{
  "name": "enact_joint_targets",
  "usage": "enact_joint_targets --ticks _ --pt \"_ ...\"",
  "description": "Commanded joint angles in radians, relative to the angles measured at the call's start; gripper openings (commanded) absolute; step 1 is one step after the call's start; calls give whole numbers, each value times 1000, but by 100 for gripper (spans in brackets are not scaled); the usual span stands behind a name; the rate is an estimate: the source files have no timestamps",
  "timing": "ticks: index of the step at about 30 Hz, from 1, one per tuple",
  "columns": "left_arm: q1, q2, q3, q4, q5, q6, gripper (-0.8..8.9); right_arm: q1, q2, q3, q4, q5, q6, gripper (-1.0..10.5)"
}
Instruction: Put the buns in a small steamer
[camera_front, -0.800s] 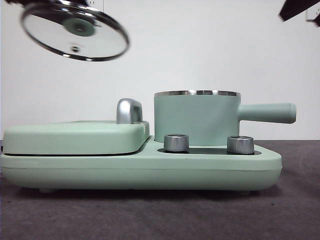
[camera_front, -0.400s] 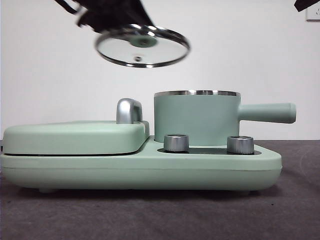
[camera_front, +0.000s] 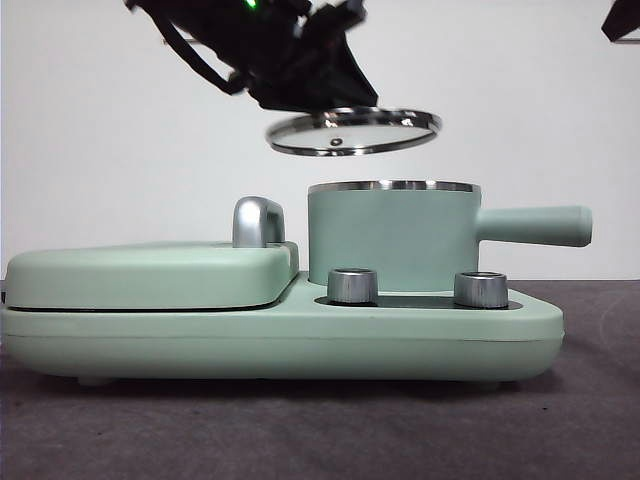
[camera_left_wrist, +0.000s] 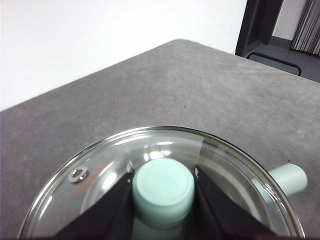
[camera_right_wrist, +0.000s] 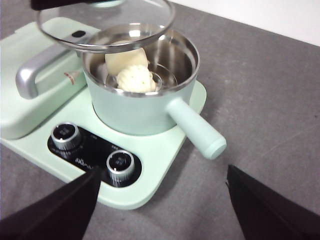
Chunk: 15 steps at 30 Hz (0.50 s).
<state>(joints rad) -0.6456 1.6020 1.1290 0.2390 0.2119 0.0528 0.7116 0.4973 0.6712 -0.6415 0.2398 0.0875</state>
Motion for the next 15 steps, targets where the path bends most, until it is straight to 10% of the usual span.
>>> enact_joint_targets --ticks 1,15 --pt "-14 36 28 68 1 14 11 6 4 5 -1 4 19 400" --pt "-29 134 77 122 1 14 11 6 4 5 -18 4 18 400"
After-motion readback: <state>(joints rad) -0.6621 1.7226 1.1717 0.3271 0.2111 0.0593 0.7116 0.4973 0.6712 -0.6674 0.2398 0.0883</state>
